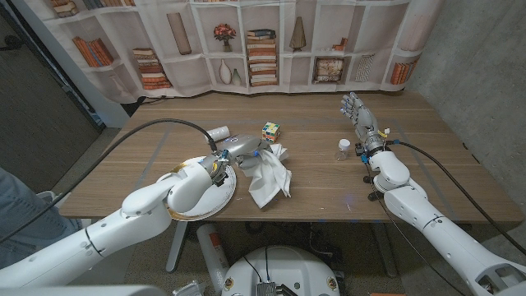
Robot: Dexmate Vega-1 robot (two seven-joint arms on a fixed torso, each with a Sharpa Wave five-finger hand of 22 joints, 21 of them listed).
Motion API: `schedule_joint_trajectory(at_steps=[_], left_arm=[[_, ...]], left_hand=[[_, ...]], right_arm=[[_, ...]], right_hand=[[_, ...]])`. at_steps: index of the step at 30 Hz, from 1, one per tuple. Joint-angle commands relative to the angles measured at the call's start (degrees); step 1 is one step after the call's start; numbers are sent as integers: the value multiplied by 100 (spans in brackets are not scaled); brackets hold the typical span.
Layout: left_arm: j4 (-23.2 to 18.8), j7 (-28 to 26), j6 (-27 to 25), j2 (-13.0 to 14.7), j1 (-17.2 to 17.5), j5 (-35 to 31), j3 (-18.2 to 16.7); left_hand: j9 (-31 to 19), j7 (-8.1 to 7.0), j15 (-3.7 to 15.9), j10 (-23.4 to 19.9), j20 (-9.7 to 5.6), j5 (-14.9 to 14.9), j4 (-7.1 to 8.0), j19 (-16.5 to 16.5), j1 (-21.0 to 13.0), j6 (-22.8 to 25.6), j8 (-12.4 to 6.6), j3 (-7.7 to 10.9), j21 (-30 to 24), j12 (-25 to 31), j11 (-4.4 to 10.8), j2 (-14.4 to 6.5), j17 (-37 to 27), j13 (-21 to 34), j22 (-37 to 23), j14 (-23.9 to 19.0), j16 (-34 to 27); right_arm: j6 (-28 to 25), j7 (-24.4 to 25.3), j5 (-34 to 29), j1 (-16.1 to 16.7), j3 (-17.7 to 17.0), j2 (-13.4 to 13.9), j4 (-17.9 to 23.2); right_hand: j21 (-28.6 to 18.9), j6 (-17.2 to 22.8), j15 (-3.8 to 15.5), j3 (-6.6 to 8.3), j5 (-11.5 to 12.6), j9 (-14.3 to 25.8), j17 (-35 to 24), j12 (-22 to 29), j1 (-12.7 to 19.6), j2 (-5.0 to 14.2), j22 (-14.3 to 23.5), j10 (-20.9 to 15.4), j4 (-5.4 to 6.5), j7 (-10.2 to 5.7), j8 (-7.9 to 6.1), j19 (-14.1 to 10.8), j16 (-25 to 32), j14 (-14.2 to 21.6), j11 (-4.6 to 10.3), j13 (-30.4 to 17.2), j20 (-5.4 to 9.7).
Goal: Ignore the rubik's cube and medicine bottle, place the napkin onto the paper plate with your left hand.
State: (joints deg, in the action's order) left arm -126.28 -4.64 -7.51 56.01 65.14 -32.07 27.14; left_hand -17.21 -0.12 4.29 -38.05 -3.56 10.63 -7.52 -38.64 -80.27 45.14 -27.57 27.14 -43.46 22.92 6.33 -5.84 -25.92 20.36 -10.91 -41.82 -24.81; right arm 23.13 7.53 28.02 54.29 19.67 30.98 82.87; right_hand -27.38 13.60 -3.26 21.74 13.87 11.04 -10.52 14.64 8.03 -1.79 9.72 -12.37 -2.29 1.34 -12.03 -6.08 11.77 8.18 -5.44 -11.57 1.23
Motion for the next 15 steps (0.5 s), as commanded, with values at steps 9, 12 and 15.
schedule_joint_trajectory(at_steps=[9, 12, 15], left_arm=[[-288, -234, -87, 405, 617, 120, -619], [-306, -283, -93, 439, 694, 131, -707], [-323, -292, -119, 473, 755, 135, -776]], left_hand=[[14, -8, 453, -78, -49, 28, -7, 45, 59, 76, -25, -38, -94, -34, 1, -17, -45, 37, 3, -90, 6], [18, -12, 455, -97, -53, 28, -8, 48, 65, 92, -31, -42, -106, -32, -4, -18, -53, 46, 5, -93, 9], [22, -17, 456, -108, -56, 28, -11, 48, 69, 109, -37, -46, -119, -34, -9, -17, -64, 55, 8, -109, 6]], right_arm=[[-231, 86, -75, -77, 66, 24, 106], [-196, 58, -79, -96, 76, 15, 74], [-193, 64, -77, -113, 83, -6, 72]], right_hand=[[14, -33, 22, 17, 2, 34, -24, 13, 50, 27, 35, 14, -40, -7, 13, 7, -4, -25, 4, -13, -14], [14, -33, 22, 17, 2, 34, -24, 13, 50, 27, 35, 14, -40, -7, 13, 7, -4, -25, 4, -13, -14], [14, -33, 22, 17, 2, 34, -24, 13, 50, 27, 35, 14, -40, -7, 13, 7, -4, -25, 4, -13, -14]])
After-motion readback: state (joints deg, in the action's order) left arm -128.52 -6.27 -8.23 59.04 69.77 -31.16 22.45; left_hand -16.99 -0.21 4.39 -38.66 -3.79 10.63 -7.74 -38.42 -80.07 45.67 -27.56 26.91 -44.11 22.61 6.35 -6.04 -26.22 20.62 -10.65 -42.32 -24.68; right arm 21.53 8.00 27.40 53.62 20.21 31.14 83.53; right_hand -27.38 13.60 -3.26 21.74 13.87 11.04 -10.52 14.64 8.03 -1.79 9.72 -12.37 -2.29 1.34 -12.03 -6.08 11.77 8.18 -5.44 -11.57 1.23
